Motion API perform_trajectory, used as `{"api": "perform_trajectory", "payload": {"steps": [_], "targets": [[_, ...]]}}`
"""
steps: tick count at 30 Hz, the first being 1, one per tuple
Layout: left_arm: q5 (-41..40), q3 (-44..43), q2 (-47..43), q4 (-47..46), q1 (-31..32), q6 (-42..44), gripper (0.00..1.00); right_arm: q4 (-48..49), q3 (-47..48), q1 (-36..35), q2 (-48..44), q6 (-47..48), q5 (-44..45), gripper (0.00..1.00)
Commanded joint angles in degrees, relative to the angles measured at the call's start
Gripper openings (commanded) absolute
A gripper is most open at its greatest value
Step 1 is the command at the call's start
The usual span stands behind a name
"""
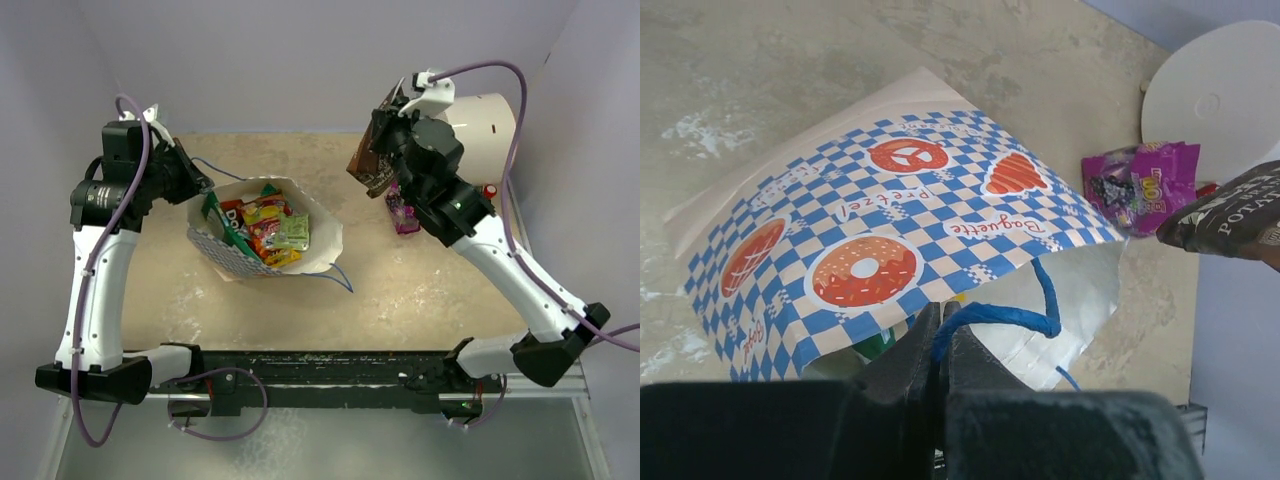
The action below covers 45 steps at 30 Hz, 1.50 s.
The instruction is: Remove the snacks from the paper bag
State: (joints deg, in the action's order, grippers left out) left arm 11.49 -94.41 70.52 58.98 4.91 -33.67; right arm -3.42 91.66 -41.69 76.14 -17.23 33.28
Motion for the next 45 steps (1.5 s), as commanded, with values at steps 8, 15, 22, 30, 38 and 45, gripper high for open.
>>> {"api": "perform_trajectory", "payload": {"steps": [8, 15, 22, 30, 38, 45], "targets": [[-7.2, -8.9, -0.9, 4.2, -0.2, 3.4, 0.0, 14.9, -0.4, 6.4, 9.5, -12.0, -0.9, 0.0], [-8.7, -11.2, -0.7, 5.4, -0.2, 4.7, 0.0, 16.0, -1.6, 9.9, 17.0, -20.0, -3.6, 0.0], [-10.8, -13.2, -0.5, 6.6, -0.2, 6.3, 0.0, 18.6, -7.3, 11.4, 20.3, -23.1, -5.3, 0.0], [-11.1, -12.9, -0.1, 6.3, -0.2, 6.7, 0.0, 16.8, -17.6, 12.0, 17.0, -29.9, -6.2, 0.0], [-10.5, -13.9, 0.9, 5.2, -0.2, 7.1, 0.0, 12.3, -24.8, 12.4, 9.8, -34.6, -7.9, 0.0], [-10.1, -15.0, 1.0, 4.8, -0.2, 8.4, 0.0, 5.3, -32.1, 15.4, 1.9, -41.8, -12.3, 0.0]]}}
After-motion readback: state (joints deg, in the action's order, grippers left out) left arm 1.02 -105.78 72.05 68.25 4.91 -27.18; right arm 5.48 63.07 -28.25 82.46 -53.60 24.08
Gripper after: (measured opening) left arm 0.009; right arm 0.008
